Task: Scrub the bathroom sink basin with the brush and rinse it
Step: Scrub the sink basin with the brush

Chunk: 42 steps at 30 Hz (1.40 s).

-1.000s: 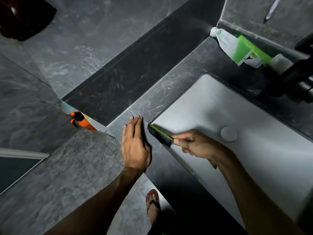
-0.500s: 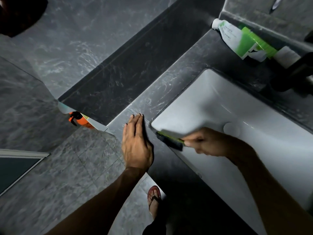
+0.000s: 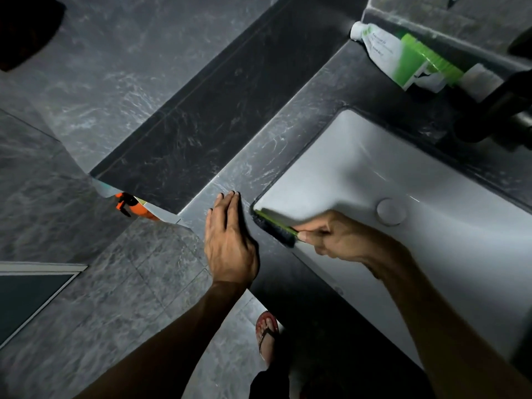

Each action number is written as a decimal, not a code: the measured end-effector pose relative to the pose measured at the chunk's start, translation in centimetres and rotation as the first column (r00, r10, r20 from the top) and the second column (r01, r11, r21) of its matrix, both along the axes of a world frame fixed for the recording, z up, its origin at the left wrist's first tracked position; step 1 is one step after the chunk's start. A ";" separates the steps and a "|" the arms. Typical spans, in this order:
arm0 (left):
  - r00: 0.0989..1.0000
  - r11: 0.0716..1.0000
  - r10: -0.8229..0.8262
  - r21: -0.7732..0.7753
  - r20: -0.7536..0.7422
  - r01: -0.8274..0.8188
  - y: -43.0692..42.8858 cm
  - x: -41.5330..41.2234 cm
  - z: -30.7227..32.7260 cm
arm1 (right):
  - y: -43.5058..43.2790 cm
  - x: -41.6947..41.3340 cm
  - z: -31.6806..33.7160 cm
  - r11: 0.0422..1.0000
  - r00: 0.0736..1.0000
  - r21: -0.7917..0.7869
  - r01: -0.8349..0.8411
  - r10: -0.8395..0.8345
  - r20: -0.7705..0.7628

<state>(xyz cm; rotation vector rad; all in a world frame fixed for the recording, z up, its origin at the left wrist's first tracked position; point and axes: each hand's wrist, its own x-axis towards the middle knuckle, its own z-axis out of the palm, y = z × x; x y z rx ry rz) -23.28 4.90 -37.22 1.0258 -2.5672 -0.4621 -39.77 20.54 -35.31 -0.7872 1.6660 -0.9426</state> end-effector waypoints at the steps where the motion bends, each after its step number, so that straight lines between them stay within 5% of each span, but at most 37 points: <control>1: 1.000 1.000 -0.001 -0.001 0.000 0.001 0.0 0.0 0.0 | 1.8 -0.7 0.6 0.998 0.998 0.033 -0.058 0.057 0.038; 5: 1.000 1.000 0.004 -0.001 -0.002 -0.004 0.0 0.0 -0.2 | 7.4 -2.5 2.8 0.951 0.963 0.188 -0.247 0.218 0.160; 9: 1.000 1.000 -0.002 -0.006 -0.014 0.002 0.0 0.0 -0.2 | 1.1 -0.2 0.8 0.996 0.999 0.087 -0.035 0.036 -0.012; 12: 1.000 1.000 -0.003 -0.010 -0.016 0.003 -0.1 0.0 -0.1 | 0.1 0.1 0.7 0.997 0.996 0.081 0.019 -0.025 0.082; 18: 0.999 1.000 0.003 -0.005 -0.035 -0.003 -0.1 -0.1 -0.2 | 11.0 -3.1 2.7 0.909 0.921 0.271 -0.315 0.224 0.320; 25: 0.999 1.000 -0.005 0.002 -0.036 0.005 0.0 -0.1 -0.1 | 1.1 0.3 1.8 0.986 0.999 0.169 0.000 -0.008 0.044; 29: 0.999 1.000 -0.013 0.018 -0.029 0.014 0.0 0.0 0.0 | 7.5 -1.3 3.4 0.959 0.982 0.229 -0.168 0.143 0.121; 32: 0.999 0.999 -0.032 0.016 -0.031 0.032 0.0 0.1 0.2 | 12.7 -2.0 5.6 0.867 0.961 0.427 -0.256 0.180 0.212; 38: 0.998 0.998 -0.060 0.010 0.018 0.060 0.0 0.2 0.4 | 5.0 0.7 4.7 0.955 0.999 0.293 -0.050 0.049 0.012; 42: 0.996 0.996 -0.076 0.059 0.037 0.074 -0.2 0.4 0.7 | 4.8 0.4 6.4 0.907 0.996 0.416 -0.070 0.089 -0.028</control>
